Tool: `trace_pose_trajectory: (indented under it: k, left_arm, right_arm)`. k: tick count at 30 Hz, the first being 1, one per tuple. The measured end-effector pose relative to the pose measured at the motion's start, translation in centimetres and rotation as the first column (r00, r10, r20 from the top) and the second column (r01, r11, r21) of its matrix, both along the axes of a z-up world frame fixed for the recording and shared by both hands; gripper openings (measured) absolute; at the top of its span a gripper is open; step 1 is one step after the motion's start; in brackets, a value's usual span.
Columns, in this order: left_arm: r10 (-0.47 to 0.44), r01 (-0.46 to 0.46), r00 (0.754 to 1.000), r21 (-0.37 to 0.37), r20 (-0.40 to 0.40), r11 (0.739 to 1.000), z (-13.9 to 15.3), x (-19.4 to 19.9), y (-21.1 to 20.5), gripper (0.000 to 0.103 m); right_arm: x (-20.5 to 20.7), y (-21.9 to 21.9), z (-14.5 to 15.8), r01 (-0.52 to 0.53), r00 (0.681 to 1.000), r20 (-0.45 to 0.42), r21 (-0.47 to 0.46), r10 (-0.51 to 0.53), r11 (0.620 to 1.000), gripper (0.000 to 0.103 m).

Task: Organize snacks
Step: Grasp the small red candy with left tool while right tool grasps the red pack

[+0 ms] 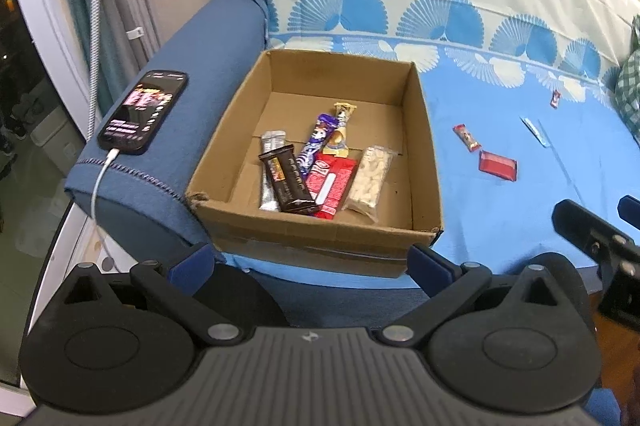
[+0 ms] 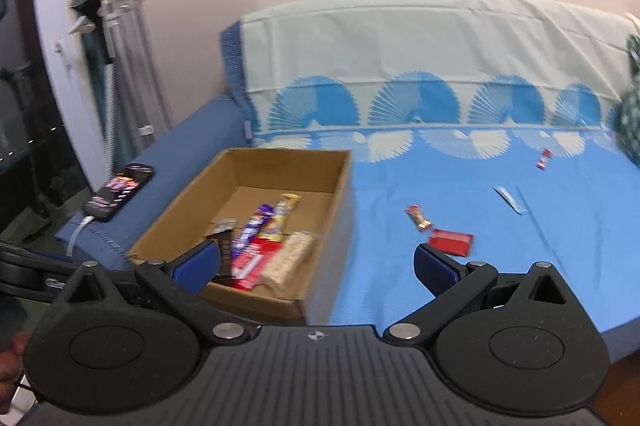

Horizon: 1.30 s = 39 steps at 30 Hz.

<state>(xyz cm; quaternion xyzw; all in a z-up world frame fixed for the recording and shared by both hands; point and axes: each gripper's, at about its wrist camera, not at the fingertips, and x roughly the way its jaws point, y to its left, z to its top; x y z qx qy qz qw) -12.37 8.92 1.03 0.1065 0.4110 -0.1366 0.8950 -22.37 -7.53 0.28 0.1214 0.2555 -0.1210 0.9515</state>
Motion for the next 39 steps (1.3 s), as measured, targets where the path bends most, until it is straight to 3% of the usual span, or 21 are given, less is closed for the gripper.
trace_pose_trajectory:
  k: [6, 11, 16, 23, 26, 30, 33, 39]
  left_arm:
    - [-0.019, 0.019, 0.999, 0.016, -0.042, 1.000, -0.2, 2.6, -3.4, 0.103]
    - [-0.021, 0.022, 0.998, 0.022, -0.059, 1.000, 0.0, 5.4, -6.9, 0.103]
    - [-0.034, 0.037, 0.997, 0.044, -0.065, 0.998, -0.2, 8.2, -10.8, 0.103]
    - [-0.064, 0.071, 0.994, 0.069, -0.091, 0.995, -2.0, 13.3, -17.7, 0.103]
    - [-0.086, 0.094, 0.991, 0.077, -0.103, 0.993, -3.2, 15.3, -20.8, 0.103]
    - [-0.130, 0.139, 0.985, 0.076, -0.111, 0.987, -5.1, 17.8, -25.8, 0.103]
    - [-0.172, 0.181, 0.978, 0.065, -0.120, 0.981, -6.7, 19.4, -29.7, 0.103]
    - [-0.232, 0.242, 0.958, 0.041, -0.167, 0.970, -11.7, 22.6, -36.6, 0.103]
  right_arm:
    - [2.1, -7.0, -3.5, 0.095, 0.993, -0.065, -0.010, -0.096, 0.995, 0.102]
    - [7.4, -14.0, -8.6, 0.072, 0.977, -0.198, -0.059, -0.082, 0.996, 0.102]
    - [12.9, -19.7, -15.1, 0.044, 0.932, -0.358, -0.041, -0.056, 0.998, 0.102]
    - [19.4, -23.6, -22.0, -0.012, 0.875, -0.484, 0.004, 0.012, 1.000, 0.102]
    - [21.8, -24.3, -23.9, -0.061, 0.874, -0.483, 0.006, 0.056, 0.998, 0.103]
    - [24.1, -25.8, -24.1, -0.081, 0.905, -0.420, -0.030, 0.061, 0.996, 0.102]
    - [24.6, -29.2, -23.8, 0.022, 0.916, -0.399, -0.032, -0.033, 0.999, 0.102]
    - [21.4, -33.9, -23.7, 0.166, 0.918, -0.363, -0.010, -0.158, 0.986, 0.103]
